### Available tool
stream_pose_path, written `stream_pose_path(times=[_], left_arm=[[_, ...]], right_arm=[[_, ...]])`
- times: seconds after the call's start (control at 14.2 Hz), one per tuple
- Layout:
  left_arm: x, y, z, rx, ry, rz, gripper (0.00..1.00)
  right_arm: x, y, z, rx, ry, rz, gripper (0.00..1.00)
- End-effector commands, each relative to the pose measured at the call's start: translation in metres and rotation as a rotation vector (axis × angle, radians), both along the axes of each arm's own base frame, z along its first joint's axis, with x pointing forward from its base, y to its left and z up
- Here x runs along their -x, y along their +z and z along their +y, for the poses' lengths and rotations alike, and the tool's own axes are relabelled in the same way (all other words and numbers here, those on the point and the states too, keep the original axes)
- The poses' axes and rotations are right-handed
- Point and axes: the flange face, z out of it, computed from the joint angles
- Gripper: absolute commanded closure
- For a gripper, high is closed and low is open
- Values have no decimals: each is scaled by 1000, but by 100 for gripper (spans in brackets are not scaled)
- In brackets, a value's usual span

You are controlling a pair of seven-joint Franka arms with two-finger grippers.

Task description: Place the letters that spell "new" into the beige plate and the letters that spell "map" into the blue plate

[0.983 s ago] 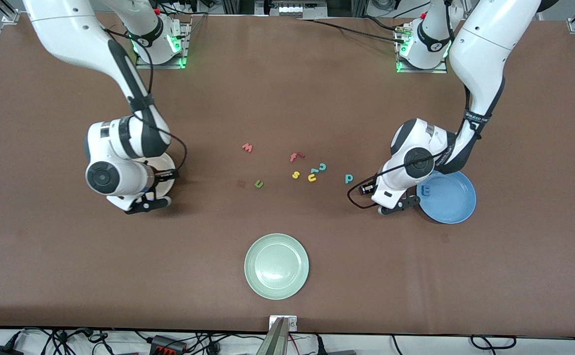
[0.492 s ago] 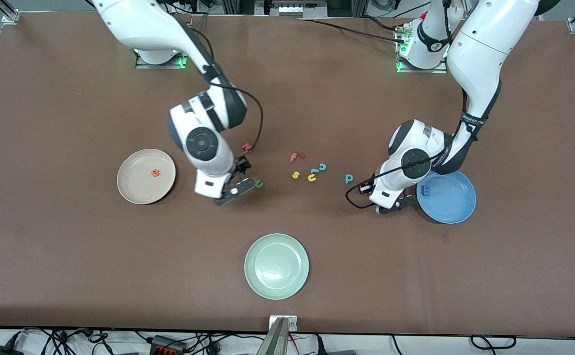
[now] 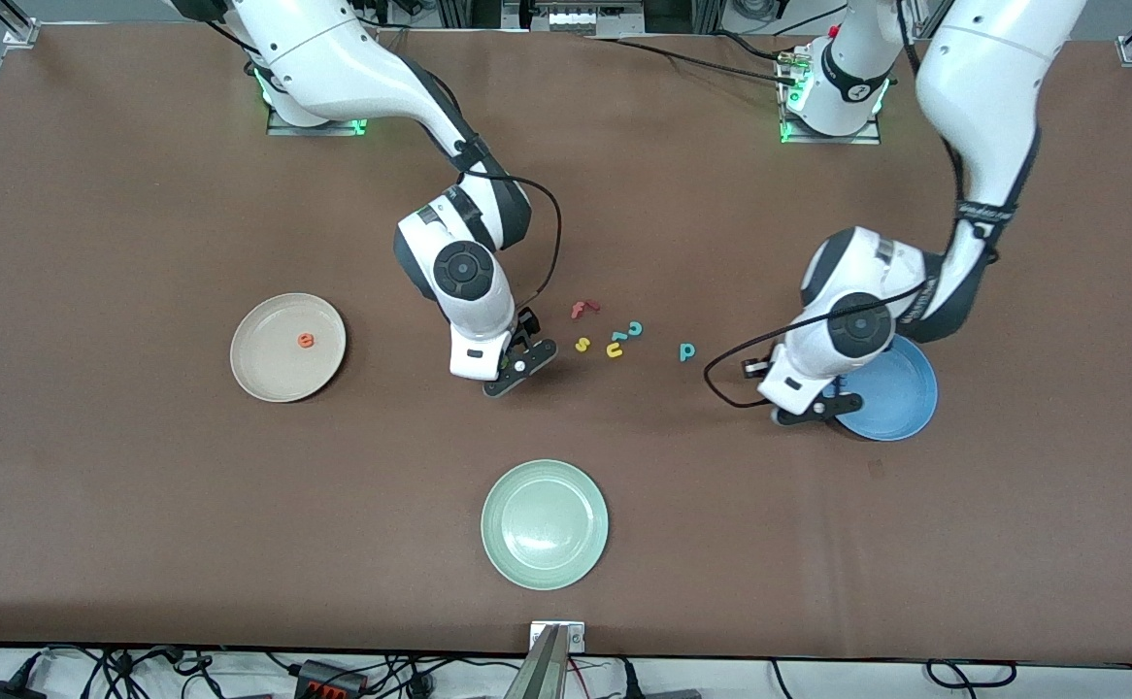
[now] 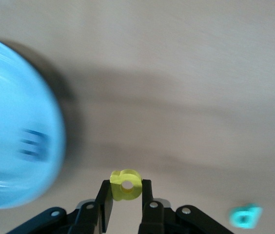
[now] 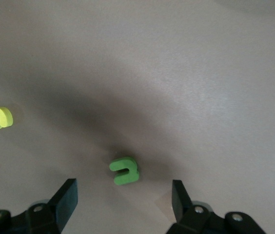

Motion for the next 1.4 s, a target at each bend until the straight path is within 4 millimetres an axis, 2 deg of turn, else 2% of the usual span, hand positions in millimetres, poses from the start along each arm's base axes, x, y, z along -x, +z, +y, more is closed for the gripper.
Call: stream_pose_path(times=[0.0,0.21,0.42,0.49,0.56,0.63,0.7,0.77,0.84,0.91,0.98,1.12,1.19,1.26,1.33], left_arm=[[-2,10,57,-60,-153,37,85],[0,2,102,-54,-187,64,85],[12,-16,147,-24,-215,97,84],[20,-26,158,-9,-217,91,82],[27,-36,159,2,-219,74,75],[31,-42,157,10,-223,64,53],[31,-43,157,10,-222,63,14],[29,-40,156,10,-224,60,0],[27,-32,156,4,-221,50,0],[24,-21,150,-1,-227,36,0],[20,-6,134,1,-249,31,0],[14,19,92,23,-284,49,0],[14,27,62,38,-316,38,0],[17,31,37,54,-346,27,0],[21,26,13,76,-387,26,0]], right_arm=[[-2,-10,13,10,48,-25,18],[1,-21,18,45,95,-41,23],[4,-25,22,66,126,-51,32],[5,-26,22,67,129,-50,33],[4,-26,22,67,127,-50,34],[4,-26,22,67,127,-50,37],[4,-25,22,67,127,-52,40],[4,-26,22,67,127,-50,41],[4,-25,22,66,123,-51,46],[4,-25,21,66,122,-51,50],[4,-26,21,66,119,-49,58],[3,-25,20,65,119,-50,64],[3,-26,20,66,118,-49,65],[2,-25,19,65,117,-50,68],[0,-25,17,66,112,-51,69]])
